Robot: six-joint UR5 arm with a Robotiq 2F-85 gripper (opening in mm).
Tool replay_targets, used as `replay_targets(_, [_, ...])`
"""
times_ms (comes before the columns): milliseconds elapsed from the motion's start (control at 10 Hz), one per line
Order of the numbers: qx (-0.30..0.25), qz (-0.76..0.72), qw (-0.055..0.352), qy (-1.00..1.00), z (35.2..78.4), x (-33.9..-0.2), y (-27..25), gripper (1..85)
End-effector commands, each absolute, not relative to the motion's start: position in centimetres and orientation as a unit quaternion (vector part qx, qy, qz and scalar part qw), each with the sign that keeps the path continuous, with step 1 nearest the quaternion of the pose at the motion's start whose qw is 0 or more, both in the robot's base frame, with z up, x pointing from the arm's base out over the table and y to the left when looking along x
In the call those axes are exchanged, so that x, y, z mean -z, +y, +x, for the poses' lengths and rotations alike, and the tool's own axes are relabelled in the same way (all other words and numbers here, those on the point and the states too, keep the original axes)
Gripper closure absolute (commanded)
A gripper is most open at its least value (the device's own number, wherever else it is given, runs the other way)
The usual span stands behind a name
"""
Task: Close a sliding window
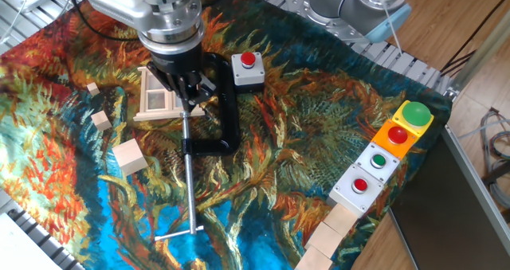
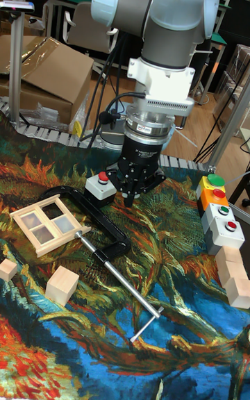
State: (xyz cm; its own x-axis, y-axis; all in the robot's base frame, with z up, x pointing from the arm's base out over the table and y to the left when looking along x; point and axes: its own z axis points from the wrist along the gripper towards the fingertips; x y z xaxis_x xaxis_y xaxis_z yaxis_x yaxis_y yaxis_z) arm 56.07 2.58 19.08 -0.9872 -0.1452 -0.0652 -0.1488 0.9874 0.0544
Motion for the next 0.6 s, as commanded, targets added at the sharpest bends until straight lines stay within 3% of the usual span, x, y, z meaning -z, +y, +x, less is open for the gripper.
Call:
replay_targets(0, [-0.035,-0.104,0.049,0.993,57.0,-19.9,3.4,84.3])
replay_targets(100, [-0.055,-0.116,0.059,0.99,57.4,-20.0,4.5,84.3])
replay_targets(300, [-0.029,-0.162,0.041,0.986,56.5,-19.8,3.2,84.3])
replay_targets(500, [-0.043,-0.187,0.073,0.979,58.0,-20.0,4.2,84.3])
